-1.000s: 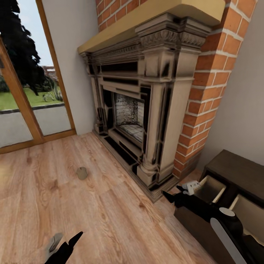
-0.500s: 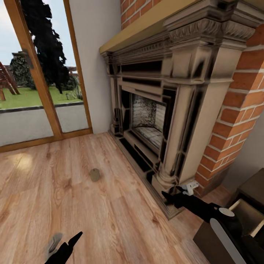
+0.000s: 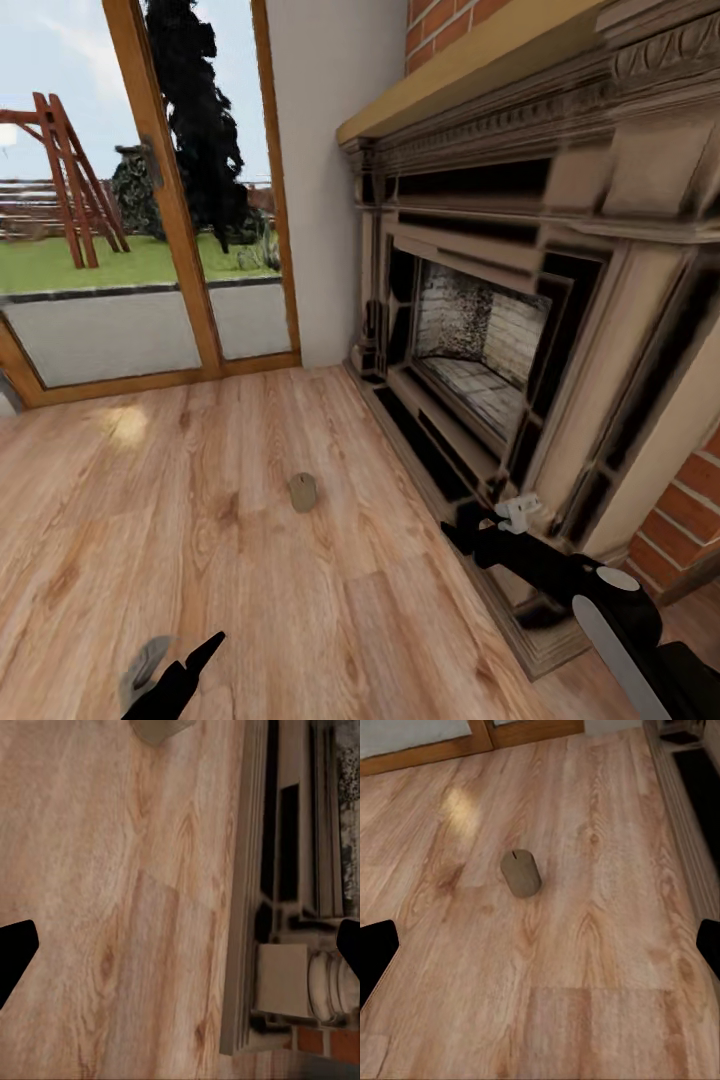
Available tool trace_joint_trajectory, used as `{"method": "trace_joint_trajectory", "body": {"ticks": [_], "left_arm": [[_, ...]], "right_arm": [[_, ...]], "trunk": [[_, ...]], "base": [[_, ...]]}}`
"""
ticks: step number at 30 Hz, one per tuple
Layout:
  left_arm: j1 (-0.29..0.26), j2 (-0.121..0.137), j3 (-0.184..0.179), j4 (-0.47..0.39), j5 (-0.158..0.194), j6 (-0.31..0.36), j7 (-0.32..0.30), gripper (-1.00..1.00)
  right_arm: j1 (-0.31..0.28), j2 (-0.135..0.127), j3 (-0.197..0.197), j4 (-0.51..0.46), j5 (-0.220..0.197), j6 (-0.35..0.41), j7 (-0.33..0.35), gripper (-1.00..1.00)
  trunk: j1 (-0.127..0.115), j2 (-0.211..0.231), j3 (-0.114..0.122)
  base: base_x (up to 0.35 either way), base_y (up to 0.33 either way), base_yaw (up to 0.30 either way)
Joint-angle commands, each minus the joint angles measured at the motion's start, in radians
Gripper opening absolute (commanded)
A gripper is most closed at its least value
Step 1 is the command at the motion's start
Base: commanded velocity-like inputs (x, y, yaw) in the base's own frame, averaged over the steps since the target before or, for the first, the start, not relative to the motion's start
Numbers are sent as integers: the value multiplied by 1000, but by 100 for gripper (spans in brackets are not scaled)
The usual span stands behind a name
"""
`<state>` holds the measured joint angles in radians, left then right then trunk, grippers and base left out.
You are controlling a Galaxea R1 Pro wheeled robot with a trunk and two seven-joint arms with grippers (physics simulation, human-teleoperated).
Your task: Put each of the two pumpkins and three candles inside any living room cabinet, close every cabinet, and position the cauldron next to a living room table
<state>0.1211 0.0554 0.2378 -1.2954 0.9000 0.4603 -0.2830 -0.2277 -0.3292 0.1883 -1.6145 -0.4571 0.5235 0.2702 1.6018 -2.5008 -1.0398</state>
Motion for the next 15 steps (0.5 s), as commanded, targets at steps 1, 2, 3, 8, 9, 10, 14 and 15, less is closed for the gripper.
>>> {"method": "trace_joint_trajectory", "body": {"ticks": [1,2,3,8,9,10,14,15], "left_arm": [[0,0,2,0,8,8,-1,100],[0,0,2,1,8,8,-2,100],[0,0,2,2,8,8,-3,100],[0,1,2,4,9,8,-5,100],[0,2,2,5,9,8,-5,100],[0,2,2,5,9,8,-6,100],[0,3,3,5,11,8,-7,100],[0,3,3,5,11,8,-8,100]], "right_arm": [[-1,-1,1,-1,-5,5,0,100],[-1,-1,1,-1,-5,5,0,100],[-1,-1,1,-1,-5,5,0,100],[-1,-1,2,-1,-4,7,0,100],[-1,-1,2,-1,-4,7,-1,100],[-1,-1,2,-1,-4,7,-1,100],[-1,0,7,-1,-3,6,-1,100],[-1,0,15,-1,0,7,-1,100]], "trunk": [[0,0,-1],[0,0,-1],[0,0,-1],[0,0,-1],[0,0,-1],[0,0,-1],[0,0,-1],[0,0,-1]], "base": [[318,172,300],[316,176,300],[308,187,300],[285,212,300],[255,239,300],[239,252,300],[234,253,300],[251,221,300]]}}
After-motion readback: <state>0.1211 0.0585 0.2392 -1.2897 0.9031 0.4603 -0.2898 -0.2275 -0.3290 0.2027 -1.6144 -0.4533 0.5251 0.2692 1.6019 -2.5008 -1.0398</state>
